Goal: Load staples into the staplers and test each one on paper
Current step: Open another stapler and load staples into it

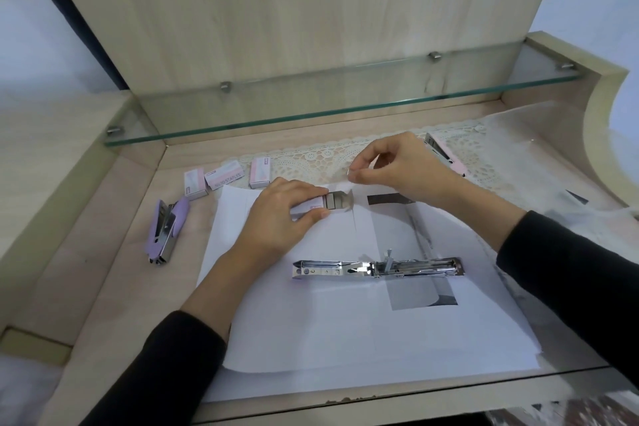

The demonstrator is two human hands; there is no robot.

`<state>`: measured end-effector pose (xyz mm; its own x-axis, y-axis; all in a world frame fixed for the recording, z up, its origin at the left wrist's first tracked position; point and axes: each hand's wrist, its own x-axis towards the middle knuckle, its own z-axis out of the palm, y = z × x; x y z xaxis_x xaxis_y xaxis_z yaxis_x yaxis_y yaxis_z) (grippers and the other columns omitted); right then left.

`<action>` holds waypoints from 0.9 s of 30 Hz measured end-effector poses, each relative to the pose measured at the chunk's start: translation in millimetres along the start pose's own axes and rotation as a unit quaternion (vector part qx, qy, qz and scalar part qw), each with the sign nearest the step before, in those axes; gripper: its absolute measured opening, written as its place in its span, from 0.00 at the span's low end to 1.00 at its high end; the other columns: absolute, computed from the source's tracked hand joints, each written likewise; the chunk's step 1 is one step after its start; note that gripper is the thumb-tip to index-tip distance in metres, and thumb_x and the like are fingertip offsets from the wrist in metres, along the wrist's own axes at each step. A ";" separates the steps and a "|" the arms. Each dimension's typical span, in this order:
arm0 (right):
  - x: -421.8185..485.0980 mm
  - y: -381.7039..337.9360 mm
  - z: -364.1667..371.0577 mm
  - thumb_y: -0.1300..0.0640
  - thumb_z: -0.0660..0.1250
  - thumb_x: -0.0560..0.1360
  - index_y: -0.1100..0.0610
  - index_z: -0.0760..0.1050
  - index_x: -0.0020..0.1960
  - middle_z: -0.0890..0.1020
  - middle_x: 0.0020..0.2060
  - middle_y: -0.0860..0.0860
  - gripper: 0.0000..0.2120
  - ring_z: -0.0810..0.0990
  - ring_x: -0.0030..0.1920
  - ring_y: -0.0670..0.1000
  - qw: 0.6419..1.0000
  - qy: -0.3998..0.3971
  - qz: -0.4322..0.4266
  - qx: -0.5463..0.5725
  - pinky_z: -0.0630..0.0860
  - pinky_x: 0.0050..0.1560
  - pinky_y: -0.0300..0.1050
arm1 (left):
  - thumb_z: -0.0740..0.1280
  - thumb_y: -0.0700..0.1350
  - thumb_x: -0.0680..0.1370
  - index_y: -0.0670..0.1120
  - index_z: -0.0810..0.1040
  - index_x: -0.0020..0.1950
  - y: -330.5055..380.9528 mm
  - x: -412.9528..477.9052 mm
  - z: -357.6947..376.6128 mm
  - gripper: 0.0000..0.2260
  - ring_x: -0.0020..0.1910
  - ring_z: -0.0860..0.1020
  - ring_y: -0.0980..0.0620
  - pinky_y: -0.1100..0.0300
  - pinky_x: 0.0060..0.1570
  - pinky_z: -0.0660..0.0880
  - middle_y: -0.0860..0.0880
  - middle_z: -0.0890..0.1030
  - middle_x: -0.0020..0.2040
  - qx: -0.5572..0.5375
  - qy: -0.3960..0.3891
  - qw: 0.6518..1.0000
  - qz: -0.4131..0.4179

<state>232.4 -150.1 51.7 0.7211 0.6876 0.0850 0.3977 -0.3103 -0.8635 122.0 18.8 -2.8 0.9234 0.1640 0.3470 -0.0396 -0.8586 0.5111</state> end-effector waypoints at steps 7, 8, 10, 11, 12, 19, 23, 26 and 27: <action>-12.7 3.5 -15.4 0.57 0.73 0.67 0.60 0.82 0.39 0.82 0.31 0.48 0.06 0.73 0.33 0.49 0.996 -0.006 0.026 0.089 0.70 0.37 0.45 | 0.72 0.51 0.70 0.52 0.80 0.56 4.0 4.8 -12.5 0.15 0.57 0.71 0.56 0.75 0.54 0.61 0.58 0.76 0.54 -0.012 -0.031 0.999 -0.039; -15.6 3.4 -17.1 0.57 0.72 0.67 0.60 0.82 0.39 0.82 0.32 0.47 0.06 0.72 0.33 0.50 0.995 -0.008 0.031 0.099 0.70 0.37 0.45 | 0.72 0.51 0.69 0.53 0.80 0.55 8.7 5.2 -16.0 0.15 0.57 0.71 0.57 0.77 0.54 0.61 0.59 0.76 0.54 -0.030 -0.019 0.999 -0.041; -21.4 2.5 -19.1 0.58 0.71 0.68 0.60 0.82 0.40 0.83 0.34 0.49 0.05 0.72 0.34 0.51 0.992 -0.019 0.038 0.115 0.70 0.37 0.44 | 0.73 0.51 0.69 0.55 0.80 0.53 22.8 4.7 -24.3 0.13 0.57 0.72 0.57 0.77 0.55 0.62 0.59 0.77 0.52 -0.064 0.010 0.997 -0.031; -24.9 1.6 -19.7 0.58 0.71 0.69 0.59 0.83 0.39 0.84 0.36 0.52 0.05 0.72 0.33 0.51 0.992 -0.026 0.038 0.121 0.70 0.36 0.43 | 0.73 0.51 0.68 0.55 0.80 0.52 32.1 3.9 -28.9 0.12 0.56 0.73 0.58 0.74 0.56 0.63 0.60 0.78 0.51 -0.074 0.018 0.997 -0.018; -28.8 0.7 -20.5 0.59 0.70 0.70 0.59 0.82 0.39 0.84 0.37 0.54 0.04 0.72 0.32 0.51 0.991 -0.030 0.035 0.123 0.70 0.35 0.42 | 0.73 0.51 0.68 0.55 0.81 0.51 41.7 2.6 -33.5 0.12 0.56 0.74 0.59 0.71 0.57 0.65 0.62 0.78 0.50 -0.080 0.021 0.997 -0.005; -61.5 -2.6 -34.2 0.66 0.71 0.68 0.69 0.79 0.46 0.84 0.38 0.58 0.08 0.81 0.34 0.52 0.994 -0.022 0.026 0.106 0.73 0.33 0.38 | 0.72 0.48 0.70 0.54 0.82 0.47 81.8 -24.9 -41.5 0.07 0.49 0.76 0.62 0.70 0.52 0.69 0.62 0.79 0.45 -0.097 -0.039 0.995 0.003; -81.3 -2.0 -37.7 0.68 0.72 0.66 0.67 0.77 0.45 0.80 0.33 0.61 0.09 0.82 0.35 0.51 0.995 -0.031 0.029 0.092 0.72 0.30 0.39 | 0.71 0.50 0.71 0.59 0.81 0.45 86.5 -43.5 -30.7 0.05 0.50 0.75 0.64 0.72 0.50 0.68 0.60 0.80 0.44 -0.099 -0.067 0.992 -0.031; -92.7 3.4 -35.1 0.69 0.72 0.66 0.65 0.78 0.43 0.77 0.33 0.57 0.07 0.74 0.24 0.42 0.998 -0.031 0.034 0.042 0.74 0.29 0.34 | 0.71 0.50 0.71 0.59 0.81 0.44 92.7 -48.5 -25.8 0.04 0.50 0.75 0.63 0.69 0.52 0.68 0.59 0.80 0.45 -0.111 -0.070 0.991 -0.040; -94.6 6.3 -34.1 0.70 0.71 0.67 0.63 0.78 0.41 0.78 0.32 0.56 0.05 0.74 0.24 0.41 0.998 -0.032 0.040 0.026 0.74 0.29 0.33 | 0.70 0.50 0.71 0.58 0.81 0.44 94.9 -49.2 -24.6 0.04 0.50 0.75 0.63 0.70 0.51 0.69 0.60 0.80 0.44 -0.113 -0.072 0.990 -0.040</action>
<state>186.0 -239.5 55.2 0.7116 0.7024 -0.0157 0.3083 -0.3322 -0.8914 63.4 -58.8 48.0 0.9714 0.1424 0.1900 -0.0328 -0.7119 0.7015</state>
